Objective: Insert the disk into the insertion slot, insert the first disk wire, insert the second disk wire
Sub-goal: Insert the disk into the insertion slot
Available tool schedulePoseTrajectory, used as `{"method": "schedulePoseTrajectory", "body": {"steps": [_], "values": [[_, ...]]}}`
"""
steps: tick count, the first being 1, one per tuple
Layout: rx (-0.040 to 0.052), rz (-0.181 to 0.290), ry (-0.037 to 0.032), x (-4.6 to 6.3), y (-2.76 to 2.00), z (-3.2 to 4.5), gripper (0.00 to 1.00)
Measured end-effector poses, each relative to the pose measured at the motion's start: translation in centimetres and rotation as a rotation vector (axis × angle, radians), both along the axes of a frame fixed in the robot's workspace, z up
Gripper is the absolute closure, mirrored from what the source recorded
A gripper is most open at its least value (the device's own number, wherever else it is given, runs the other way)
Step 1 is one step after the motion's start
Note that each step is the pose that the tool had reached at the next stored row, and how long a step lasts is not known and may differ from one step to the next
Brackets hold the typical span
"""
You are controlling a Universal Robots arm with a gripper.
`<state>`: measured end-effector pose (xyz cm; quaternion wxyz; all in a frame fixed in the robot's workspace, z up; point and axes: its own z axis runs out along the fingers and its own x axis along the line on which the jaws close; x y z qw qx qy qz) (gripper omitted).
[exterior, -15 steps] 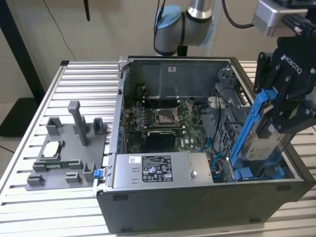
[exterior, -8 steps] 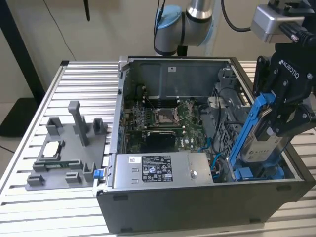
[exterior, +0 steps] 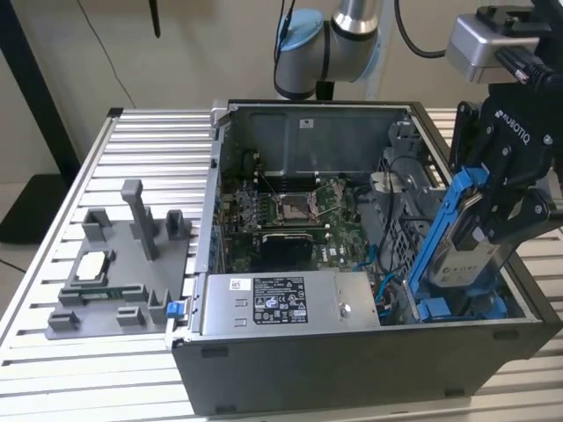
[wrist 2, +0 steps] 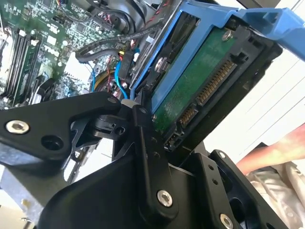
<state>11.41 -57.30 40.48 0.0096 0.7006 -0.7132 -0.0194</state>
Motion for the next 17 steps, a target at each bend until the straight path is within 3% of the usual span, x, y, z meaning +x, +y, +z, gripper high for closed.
{"method": "schedulePoseTrajectory", "body": {"steps": [6,13,14,16,17], "values": [[0.0016,0.0,-0.0003,0.14,0.0,-1.01,1.0],[0.002,0.0,0.0002,0.14,0.01,-0.56,1.0],[0.0037,0.0,0.0002,0.14,0.01,-0.55,1.0],[0.0172,0.0,0.0001,0.13,0.01,-0.58,1.0],[0.022,0.0,0.0002,0.14,0.01,-0.62,0.0]]}}
